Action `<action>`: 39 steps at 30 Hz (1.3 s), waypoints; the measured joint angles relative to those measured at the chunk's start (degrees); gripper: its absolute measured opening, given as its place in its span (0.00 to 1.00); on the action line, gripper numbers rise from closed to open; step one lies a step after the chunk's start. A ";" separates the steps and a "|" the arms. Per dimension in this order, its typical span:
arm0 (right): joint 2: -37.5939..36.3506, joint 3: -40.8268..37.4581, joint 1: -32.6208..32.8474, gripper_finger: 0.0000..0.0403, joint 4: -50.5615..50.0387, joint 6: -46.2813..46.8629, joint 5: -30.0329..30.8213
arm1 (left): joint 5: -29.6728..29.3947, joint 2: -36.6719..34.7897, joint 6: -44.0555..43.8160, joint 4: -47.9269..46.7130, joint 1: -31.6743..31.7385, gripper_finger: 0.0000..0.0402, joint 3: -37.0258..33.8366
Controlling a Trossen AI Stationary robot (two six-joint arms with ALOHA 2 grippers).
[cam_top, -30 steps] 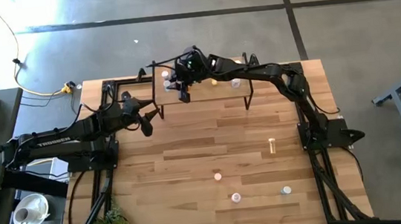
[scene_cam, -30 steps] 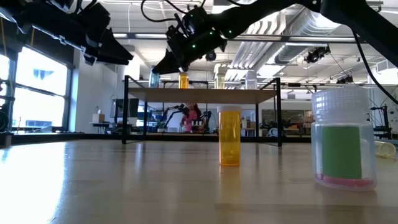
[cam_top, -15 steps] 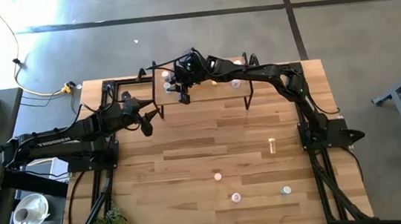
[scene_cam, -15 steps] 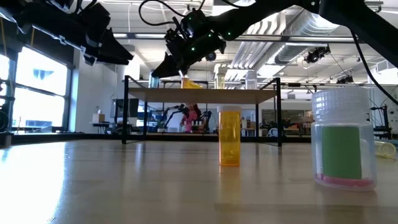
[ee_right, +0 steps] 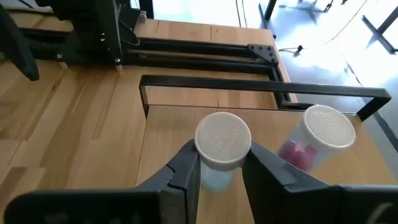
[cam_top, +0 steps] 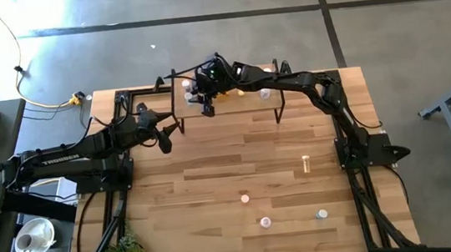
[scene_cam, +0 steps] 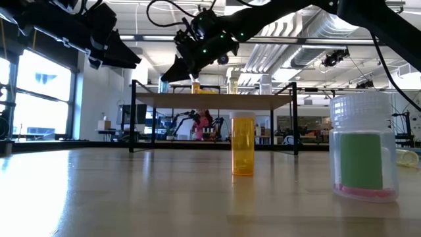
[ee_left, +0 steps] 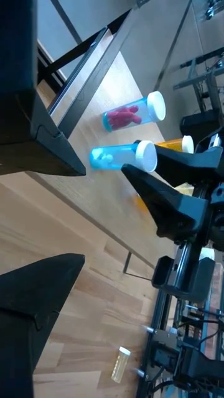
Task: Pick and place medicine bottles onto shelf by color
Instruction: Put the left blue pill bottle on the shelf aligned with the other blue pill bottle, then adjust the orange pill bottle on the shelf
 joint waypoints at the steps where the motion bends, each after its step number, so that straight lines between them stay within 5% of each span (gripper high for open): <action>1: 0.00 -0.01 0.01 0.22 -0.02 0.00 0.03 | 0.00 0.00 0.00 0.00 0.00 0.51 0.00; 10: 0.00 -0.07 0.01 0.22 -0.01 0.00 1.12 | 0.00 0.00 0.00 -0.15 0.00 0.51 0.00; 21: 0.00 -0.07 0.06 0.39 0.72 -0.08 1.11 | 0.00 0.00 0.00 -0.15 0.00 0.51 0.00; 39: -2.57 -0.07 -0.05 0.40 -1.08 -0.17 1.39 | -0.04 -0.02 0.02 -1.22 0.02 0.51 0.00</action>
